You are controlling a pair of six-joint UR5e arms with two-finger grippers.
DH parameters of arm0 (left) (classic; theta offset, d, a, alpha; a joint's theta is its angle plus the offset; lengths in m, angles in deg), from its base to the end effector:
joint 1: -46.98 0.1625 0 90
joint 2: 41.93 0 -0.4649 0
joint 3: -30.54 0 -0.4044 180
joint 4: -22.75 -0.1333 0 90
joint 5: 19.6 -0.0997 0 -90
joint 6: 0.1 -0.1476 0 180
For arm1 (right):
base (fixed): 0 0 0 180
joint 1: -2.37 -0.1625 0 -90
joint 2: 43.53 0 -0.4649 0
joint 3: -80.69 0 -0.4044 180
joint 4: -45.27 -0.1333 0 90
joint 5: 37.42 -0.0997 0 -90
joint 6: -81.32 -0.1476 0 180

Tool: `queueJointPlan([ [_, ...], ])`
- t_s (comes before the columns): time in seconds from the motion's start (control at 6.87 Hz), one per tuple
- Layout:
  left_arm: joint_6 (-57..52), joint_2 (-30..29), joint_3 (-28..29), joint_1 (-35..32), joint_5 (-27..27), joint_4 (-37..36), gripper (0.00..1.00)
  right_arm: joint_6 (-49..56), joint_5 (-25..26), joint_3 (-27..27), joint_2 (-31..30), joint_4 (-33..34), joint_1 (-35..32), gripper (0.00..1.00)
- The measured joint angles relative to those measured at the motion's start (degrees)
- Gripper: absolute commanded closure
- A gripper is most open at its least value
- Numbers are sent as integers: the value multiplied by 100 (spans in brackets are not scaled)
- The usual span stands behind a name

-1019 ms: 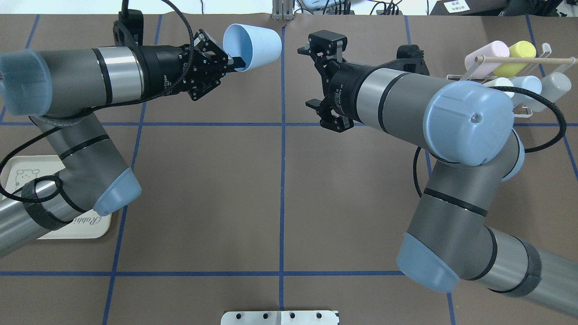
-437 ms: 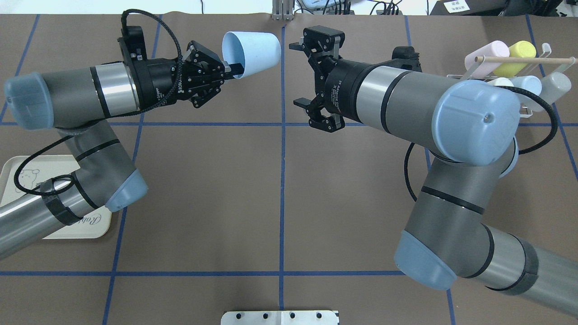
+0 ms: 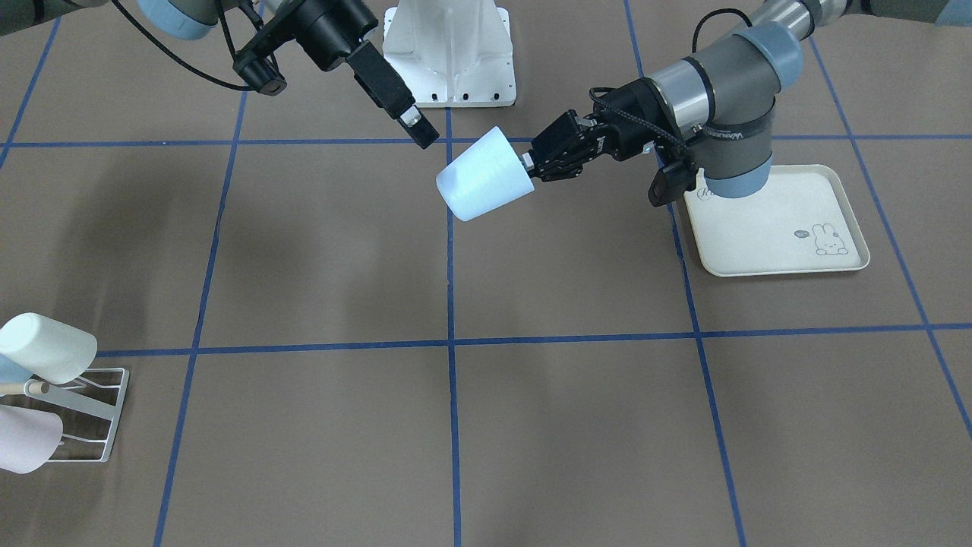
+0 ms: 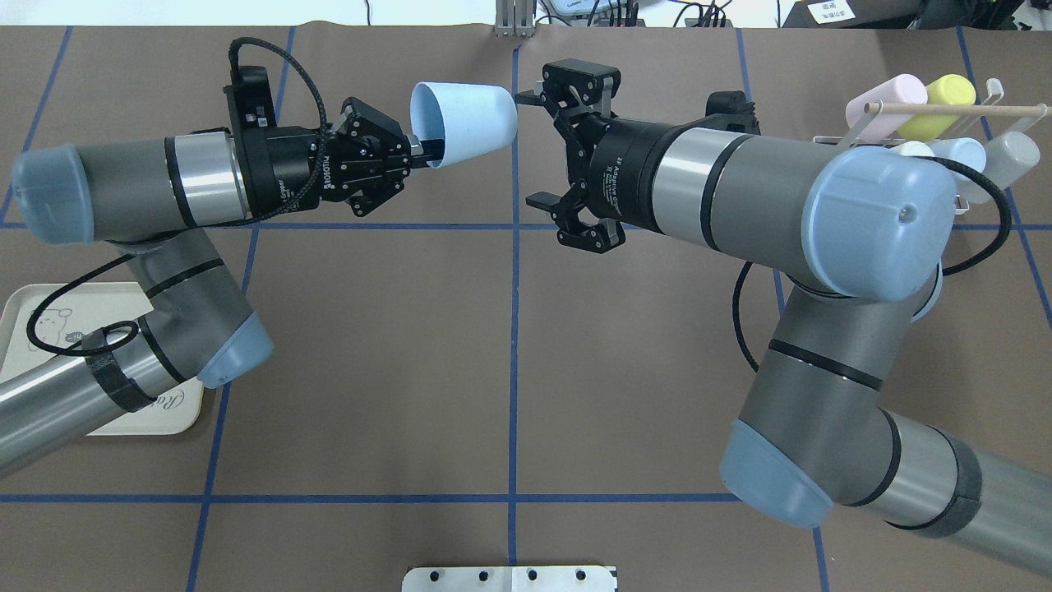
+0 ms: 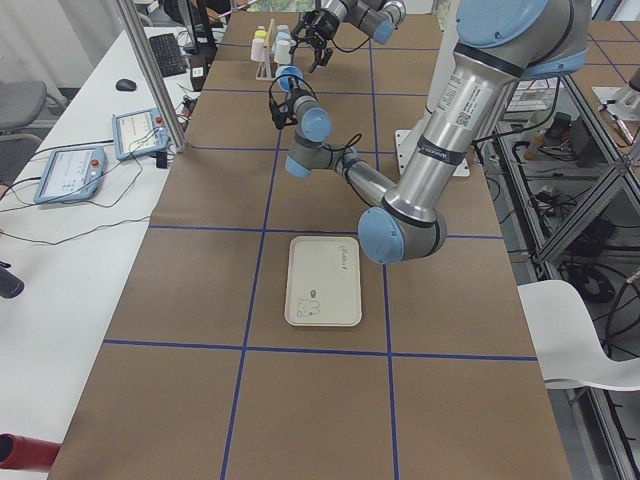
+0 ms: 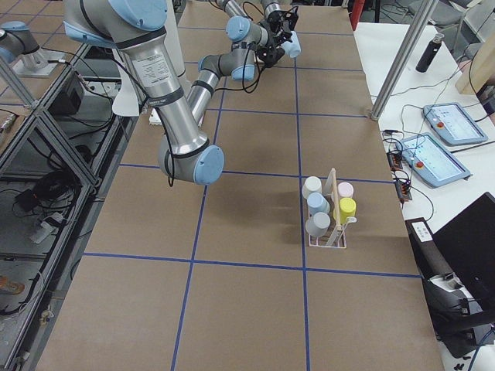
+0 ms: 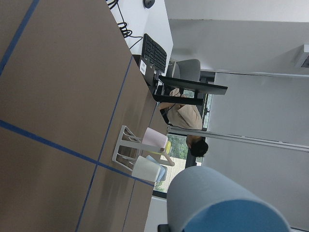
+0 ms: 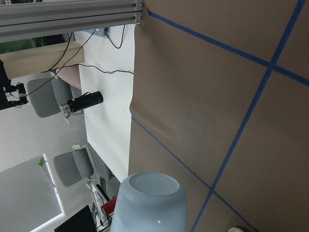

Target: Transfer IKEA cup to right arm and place on rack

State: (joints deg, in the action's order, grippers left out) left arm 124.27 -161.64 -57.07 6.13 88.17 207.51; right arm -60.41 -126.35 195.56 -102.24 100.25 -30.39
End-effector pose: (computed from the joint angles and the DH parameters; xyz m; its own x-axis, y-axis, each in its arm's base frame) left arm 0.4384 -0.4957 0.2216 -0.5728 -0.2154 -0.7909 0.1259 0.9303 -0.3445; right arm -0.4412 -0.4457 0.1212 -0.4478 0.6453 0.6189 -0.3312 0.5233 -0.7852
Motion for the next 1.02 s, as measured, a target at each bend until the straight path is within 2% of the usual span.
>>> queueJointPlan([
  [0.44, 224, 2, -5, 155, 14, 426, 100, -59, -123, -12, -29, -248, -3, 0],
  [1.02, 313, -6, -68, 205, 8, 481, 100, -144, -131, -57, -30, -323, 5, 0],
])
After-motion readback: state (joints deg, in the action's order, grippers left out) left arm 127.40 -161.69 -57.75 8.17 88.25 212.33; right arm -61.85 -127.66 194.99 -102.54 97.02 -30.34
